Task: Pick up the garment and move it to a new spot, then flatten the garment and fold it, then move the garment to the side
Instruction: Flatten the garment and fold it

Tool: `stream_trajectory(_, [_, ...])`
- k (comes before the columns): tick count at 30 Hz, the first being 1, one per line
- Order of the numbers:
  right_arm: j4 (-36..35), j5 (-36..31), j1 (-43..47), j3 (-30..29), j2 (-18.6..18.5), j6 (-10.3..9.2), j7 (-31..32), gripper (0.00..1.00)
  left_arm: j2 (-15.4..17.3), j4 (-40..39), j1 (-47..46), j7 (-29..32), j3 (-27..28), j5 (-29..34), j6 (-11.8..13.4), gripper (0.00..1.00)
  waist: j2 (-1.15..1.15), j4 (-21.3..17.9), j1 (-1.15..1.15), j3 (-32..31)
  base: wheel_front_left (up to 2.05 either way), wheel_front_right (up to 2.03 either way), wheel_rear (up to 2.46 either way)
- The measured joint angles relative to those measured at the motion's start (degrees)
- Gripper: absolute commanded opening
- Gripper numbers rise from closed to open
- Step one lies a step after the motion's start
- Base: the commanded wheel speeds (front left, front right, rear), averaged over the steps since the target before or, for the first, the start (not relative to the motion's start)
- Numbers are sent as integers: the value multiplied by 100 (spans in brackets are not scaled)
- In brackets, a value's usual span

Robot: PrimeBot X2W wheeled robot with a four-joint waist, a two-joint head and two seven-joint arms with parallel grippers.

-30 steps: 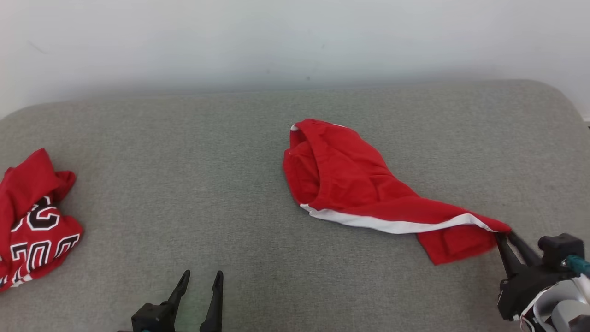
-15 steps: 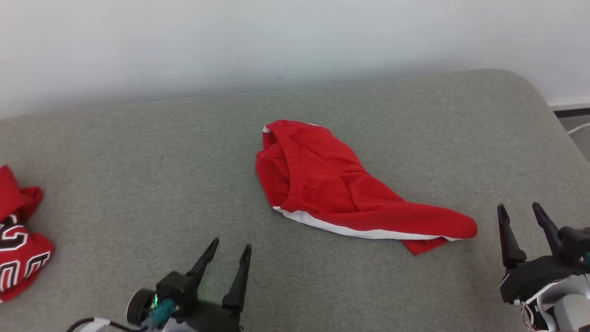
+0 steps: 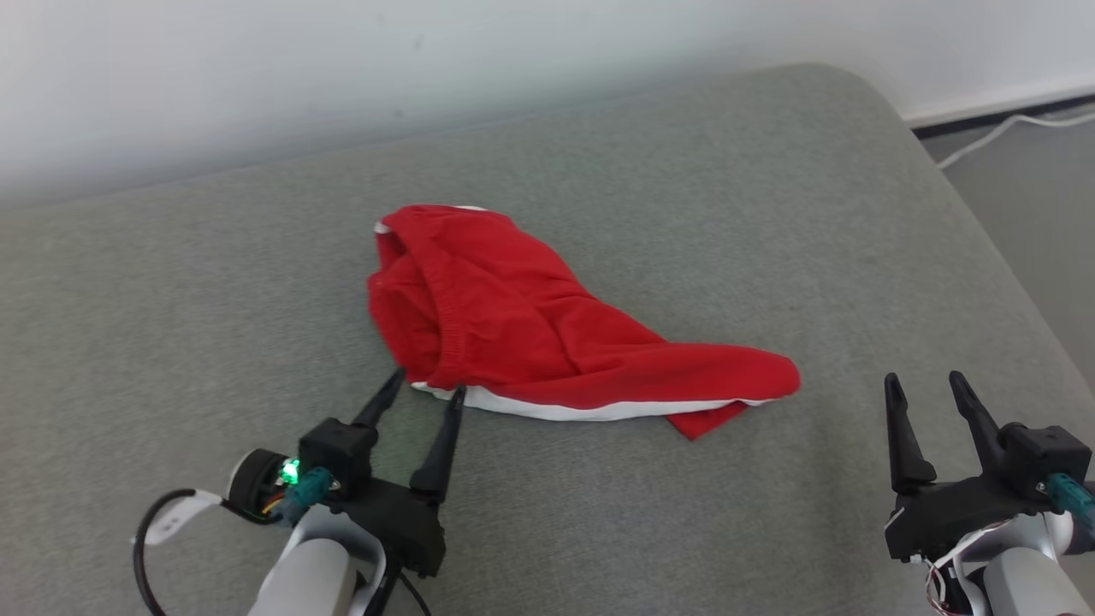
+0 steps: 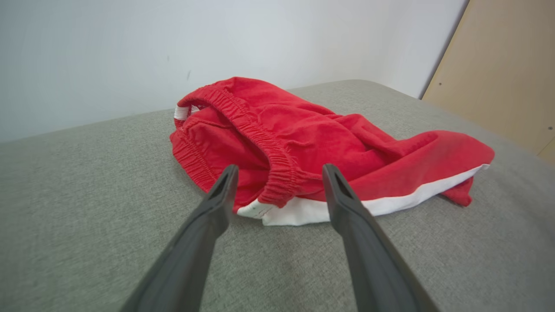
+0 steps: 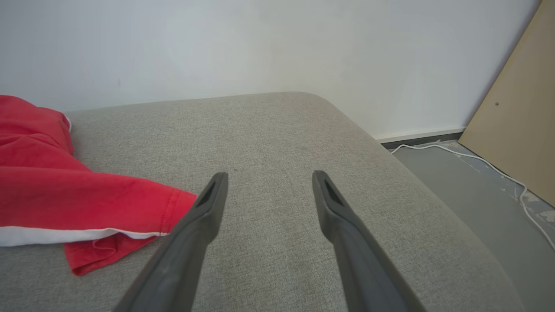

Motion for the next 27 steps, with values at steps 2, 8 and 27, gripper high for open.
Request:
stream_trajectory(2, [-37, 0, -4, 21, 44, 0, 0, 100, 0, 141, -87, 0, 113, 46, -3, 100, 0, -131, 0, 61, 0, 0, 0])
stream_trajectory(8, [-111, 1, -30, 57, 157, 0, 0, 100, 4, 514, -261, 0, 446, 100, -85, 100, 0, -464, 0, 249, 0, 0, 0])
stream_trajectory(27, [-118, 62, -141, 142, 267, 0, 0, 100, 9, -283, -274, 0, 1395, -19, -279, 0, 0, -333, 0, 413, 0, 0, 0])
